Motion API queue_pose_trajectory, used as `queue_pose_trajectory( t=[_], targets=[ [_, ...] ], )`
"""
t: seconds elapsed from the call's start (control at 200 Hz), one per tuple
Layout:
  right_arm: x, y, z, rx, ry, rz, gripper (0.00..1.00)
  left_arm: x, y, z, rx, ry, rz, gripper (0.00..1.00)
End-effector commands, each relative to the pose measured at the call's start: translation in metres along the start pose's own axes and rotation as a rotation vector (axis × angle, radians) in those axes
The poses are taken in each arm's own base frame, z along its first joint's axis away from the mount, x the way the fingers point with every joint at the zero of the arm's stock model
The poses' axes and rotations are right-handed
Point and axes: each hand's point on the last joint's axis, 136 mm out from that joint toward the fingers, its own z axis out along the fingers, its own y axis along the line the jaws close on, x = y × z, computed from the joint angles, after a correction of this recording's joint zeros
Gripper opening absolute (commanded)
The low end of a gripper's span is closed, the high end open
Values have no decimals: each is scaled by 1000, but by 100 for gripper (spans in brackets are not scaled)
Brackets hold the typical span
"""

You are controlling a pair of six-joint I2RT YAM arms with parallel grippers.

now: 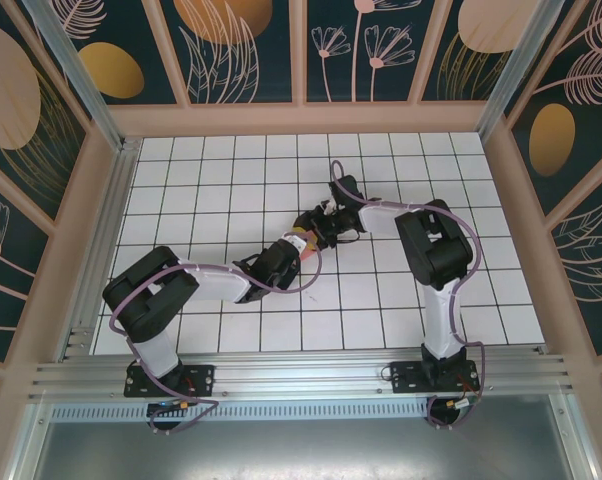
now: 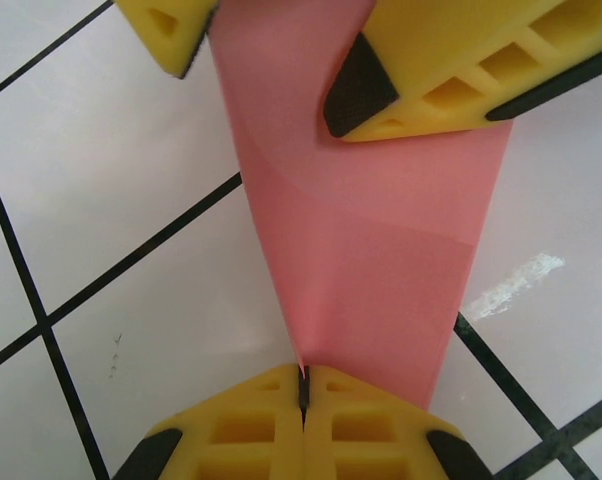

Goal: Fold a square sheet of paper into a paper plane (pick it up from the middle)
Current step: Fold the wing for the fifth time at the center of the table.

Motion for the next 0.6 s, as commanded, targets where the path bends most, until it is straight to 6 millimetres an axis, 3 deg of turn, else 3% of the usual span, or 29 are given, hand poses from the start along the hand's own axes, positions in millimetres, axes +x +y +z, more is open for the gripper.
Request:
queue_pose_trajectory(
  t=[0.0, 0.265, 0.595],
  targets=[
    [5, 3, 6, 8, 38, -11, 48, 10, 1, 5, -23, 27, 37, 0],
    [10, -3, 5, 21, 45, -10, 23, 11, 1, 6, -30, 33, 32, 0],
    [10, -13, 5, 50, 32, -20, 10, 12, 3, 4, -40, 38, 22, 7]
  ],
)
